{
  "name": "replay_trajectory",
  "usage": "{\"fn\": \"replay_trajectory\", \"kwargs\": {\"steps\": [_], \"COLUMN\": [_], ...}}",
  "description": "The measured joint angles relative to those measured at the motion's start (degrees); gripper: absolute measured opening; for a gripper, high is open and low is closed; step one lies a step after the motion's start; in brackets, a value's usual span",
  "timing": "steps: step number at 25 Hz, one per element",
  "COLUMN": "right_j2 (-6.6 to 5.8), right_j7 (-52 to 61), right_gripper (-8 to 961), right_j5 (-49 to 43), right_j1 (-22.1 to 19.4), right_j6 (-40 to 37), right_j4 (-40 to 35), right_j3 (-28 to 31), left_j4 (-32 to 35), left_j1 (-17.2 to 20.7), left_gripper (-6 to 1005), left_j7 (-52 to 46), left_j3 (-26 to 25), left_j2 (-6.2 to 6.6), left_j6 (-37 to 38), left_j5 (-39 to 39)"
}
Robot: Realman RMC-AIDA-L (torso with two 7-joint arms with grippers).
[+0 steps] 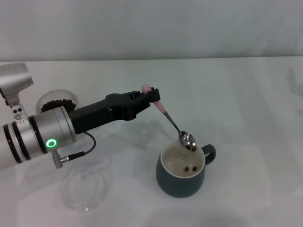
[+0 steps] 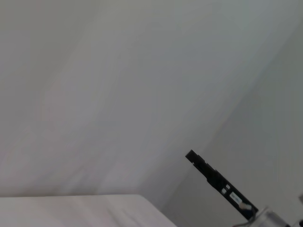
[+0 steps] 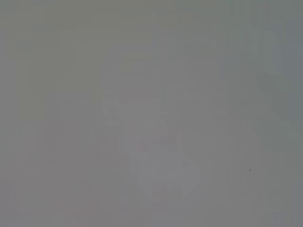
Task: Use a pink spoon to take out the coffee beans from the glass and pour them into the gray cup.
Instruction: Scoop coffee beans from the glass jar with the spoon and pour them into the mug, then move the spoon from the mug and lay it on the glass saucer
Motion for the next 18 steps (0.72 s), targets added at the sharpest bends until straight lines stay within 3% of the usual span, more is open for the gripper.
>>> {"fn": "replay_trajectory", "kwargs": {"steps": [11,18], "right_j2": [0.09,0.09], "right_j7": [0.39,0.5], "right_gripper": [726,726], "right_j5": [0.18,0.18], "right_j1": [0.03,0.24], "right_j6": [0.0,0.23], "right_j4": [0.16,0.4], "right_j3": [0.08,0.11], "left_j4": [2.28,2.4], "left_j1": [-0.81,0.14], "left_gripper": [135,135], "left_j7": [5.77,5.42], "left_j3": [0.63,-1.58], "left_j2": [0.02,0.49], "left_j6": [0.0,3.74], "left_j5": [4.63,0.03]}}
